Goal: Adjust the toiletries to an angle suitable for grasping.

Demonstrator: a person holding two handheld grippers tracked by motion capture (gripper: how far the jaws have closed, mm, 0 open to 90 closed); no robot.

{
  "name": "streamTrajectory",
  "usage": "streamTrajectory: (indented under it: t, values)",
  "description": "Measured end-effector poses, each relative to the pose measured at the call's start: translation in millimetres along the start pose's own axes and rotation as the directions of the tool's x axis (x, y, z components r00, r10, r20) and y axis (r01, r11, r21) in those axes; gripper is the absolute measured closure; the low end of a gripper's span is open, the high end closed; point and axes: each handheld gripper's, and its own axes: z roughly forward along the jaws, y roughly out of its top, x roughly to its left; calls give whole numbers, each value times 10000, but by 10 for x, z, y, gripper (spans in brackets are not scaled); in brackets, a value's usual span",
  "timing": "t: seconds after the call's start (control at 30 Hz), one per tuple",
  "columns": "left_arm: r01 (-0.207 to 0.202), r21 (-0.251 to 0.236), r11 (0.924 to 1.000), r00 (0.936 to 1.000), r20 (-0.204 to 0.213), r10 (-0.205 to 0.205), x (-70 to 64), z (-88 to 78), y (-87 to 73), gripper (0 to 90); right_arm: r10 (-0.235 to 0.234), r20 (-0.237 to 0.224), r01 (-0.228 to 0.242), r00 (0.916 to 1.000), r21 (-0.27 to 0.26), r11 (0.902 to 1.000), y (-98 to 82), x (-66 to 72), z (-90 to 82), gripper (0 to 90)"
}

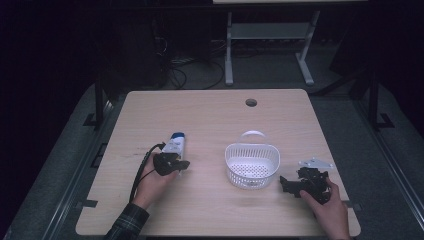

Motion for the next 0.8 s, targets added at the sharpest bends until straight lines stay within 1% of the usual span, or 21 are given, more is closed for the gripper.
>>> streamTrajectory:
  t: [0.03,0.23,0.3,0.37,0.47,0.57,0.67,0.7,0.8]
  values:
    - [79,6,10000,9999,-78,-79,15,-28,-25,898,-8,0,8,10000,-2,10000,0,-1,0,0]
    - [173,-6,9999,9996,-227,-173,59,-94,-92,898,-1,-1,1,10000,2,10000,-1,0,0,0]
    - [190,64,9998,9995,-264,-189,76,-120,-110,898,-10,-1,10,10000,-3,10000,0,-1,0,0]
    - [267,3,9996,9990,-356,-266,90,-147,-136,898,1,-3,-1,10000,4,10000,0,0,0,0]
    - [228,58,9997,9986,-470,-225,111,-188,-162,898,-10,-2,10,10000,-4,10000,0,-1,0,0]
    - [277,-4,9996,9981,-552,-277,127,-215,-192,898,-4,-9,4,10000,-2,10000,-1,-1,0,0]
    - [270,40,9996,9977,-617,-267,141,-235,-207,898,-6,-12,6,10000,-2,10000,-1,-1,0,0]
    - [329,51,9994,9976,-614,-326,139,-239,-215,898,-3,-15,3,10000,0,10000,-1,-1,-1,0]
    - [250,100,9996,9974,-685,-242,145,-251,-232,898,-13,-19,13,10000,-1,10000,-2,-1,-1,0]
